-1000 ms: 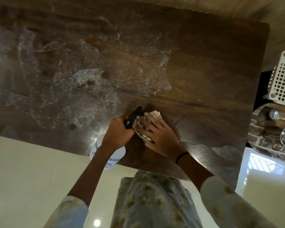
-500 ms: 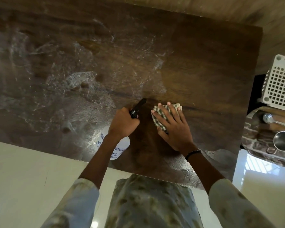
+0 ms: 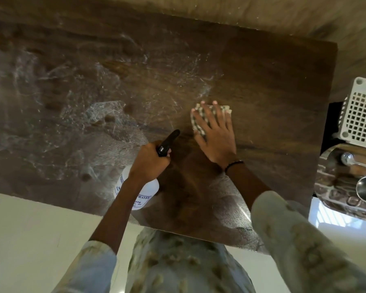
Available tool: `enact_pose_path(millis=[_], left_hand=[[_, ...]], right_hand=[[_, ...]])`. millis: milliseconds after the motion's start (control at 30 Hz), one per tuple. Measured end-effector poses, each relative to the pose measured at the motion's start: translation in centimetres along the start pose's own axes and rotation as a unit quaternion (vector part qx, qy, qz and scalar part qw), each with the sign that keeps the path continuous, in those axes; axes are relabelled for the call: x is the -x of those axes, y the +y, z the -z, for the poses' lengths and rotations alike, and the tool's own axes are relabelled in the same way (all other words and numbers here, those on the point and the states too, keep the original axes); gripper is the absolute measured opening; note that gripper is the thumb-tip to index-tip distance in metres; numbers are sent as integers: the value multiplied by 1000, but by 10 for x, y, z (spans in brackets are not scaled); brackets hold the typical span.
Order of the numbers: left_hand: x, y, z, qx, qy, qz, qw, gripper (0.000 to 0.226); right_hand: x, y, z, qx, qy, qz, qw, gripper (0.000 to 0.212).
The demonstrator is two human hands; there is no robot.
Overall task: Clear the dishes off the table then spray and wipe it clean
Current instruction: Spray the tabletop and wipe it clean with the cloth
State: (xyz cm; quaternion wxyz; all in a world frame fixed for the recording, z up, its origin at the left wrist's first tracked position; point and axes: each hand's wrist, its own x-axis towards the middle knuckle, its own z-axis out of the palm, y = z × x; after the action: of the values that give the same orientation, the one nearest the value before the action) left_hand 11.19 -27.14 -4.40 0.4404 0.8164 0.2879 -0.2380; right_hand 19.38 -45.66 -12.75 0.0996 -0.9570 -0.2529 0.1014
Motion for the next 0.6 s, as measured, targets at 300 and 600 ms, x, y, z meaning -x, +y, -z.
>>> enact_pose_path(millis=[300, 600], left_hand=[[-16, 7, 26, -7, -9, -12, 1000, 11], [-41, 14, 47, -18, -19, -35, 999, 20]], right_hand=[[36, -29, -14, 20, -28, 158, 987, 59], [-35, -32, -2, 5, 11, -35, 999, 61]])
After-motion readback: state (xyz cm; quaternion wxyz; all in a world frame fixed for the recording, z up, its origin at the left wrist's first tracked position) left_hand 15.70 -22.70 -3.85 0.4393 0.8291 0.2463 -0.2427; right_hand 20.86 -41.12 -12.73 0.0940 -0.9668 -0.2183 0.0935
